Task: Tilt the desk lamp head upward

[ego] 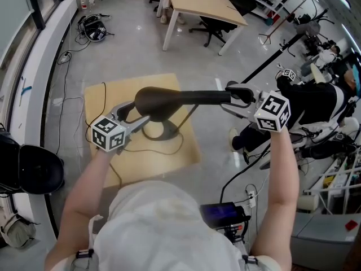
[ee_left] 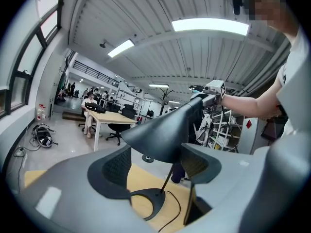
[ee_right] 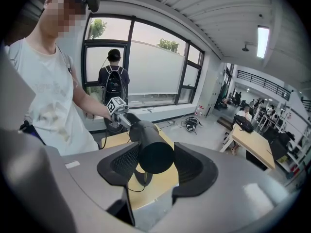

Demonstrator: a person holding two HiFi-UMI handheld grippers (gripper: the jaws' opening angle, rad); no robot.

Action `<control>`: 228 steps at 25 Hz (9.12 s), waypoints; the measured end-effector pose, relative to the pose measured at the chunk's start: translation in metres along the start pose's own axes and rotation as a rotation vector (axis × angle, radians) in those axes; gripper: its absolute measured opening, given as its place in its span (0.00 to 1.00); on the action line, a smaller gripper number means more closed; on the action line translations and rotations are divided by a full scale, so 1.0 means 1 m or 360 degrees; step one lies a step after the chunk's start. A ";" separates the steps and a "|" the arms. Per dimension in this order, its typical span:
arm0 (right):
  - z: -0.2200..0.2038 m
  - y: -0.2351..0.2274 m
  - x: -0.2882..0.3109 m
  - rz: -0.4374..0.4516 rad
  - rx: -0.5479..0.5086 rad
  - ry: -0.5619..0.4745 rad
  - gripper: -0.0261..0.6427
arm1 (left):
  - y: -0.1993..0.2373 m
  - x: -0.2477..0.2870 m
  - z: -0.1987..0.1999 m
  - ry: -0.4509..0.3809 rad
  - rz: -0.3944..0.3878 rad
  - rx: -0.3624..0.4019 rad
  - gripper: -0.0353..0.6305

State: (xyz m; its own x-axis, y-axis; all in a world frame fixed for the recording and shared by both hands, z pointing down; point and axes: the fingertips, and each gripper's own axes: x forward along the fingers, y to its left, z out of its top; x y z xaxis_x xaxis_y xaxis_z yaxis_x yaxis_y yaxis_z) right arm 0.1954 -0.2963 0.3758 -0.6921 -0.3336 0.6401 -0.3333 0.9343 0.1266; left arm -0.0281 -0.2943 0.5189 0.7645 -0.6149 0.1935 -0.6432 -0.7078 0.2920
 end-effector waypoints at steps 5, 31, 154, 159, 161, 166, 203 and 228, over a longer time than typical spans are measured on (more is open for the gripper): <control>-0.003 0.001 -0.001 0.0005 0.0022 -0.0007 0.39 | -0.001 -0.004 0.007 0.0003 0.0019 0.0041 0.53; -0.026 0.003 0.003 0.0050 0.0185 -0.0121 0.39 | -0.003 -0.026 0.062 -0.0092 0.0101 0.0256 0.52; -0.047 0.007 0.041 -0.0137 -0.0202 0.0125 0.34 | -0.088 -0.030 0.230 -0.0321 0.0273 0.1029 0.40; -0.045 0.012 0.045 -0.0131 -0.0175 0.0112 0.34 | -0.092 -0.033 0.234 -0.0321 0.0276 0.1067 0.39; -0.043 0.015 0.045 -0.0128 -0.0157 0.0099 0.34 | -0.098 -0.034 0.237 -0.0310 0.0275 0.1075 0.39; -0.047 0.015 0.045 -0.0123 -0.0140 0.0095 0.34 | -0.111 -0.032 0.244 -0.0274 0.0286 0.1065 0.38; -0.039 0.019 0.063 -0.0082 0.0057 -0.0105 0.34 | -0.162 -0.005 0.283 -0.0180 0.0337 0.1426 0.34; -0.045 0.014 0.052 -0.0135 -0.0048 -0.0271 0.35 | -0.160 -0.003 0.286 -0.0287 0.0515 0.1174 0.28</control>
State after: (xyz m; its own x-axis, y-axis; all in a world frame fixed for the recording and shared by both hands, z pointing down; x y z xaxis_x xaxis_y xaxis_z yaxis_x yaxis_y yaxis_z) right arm 0.1838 -0.2947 0.4449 -0.7614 -0.4254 0.4891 -0.3776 0.9044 0.1989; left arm 0.0601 -0.2782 0.2039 0.5586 -0.8294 -0.0091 -0.7410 -0.4941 -0.4547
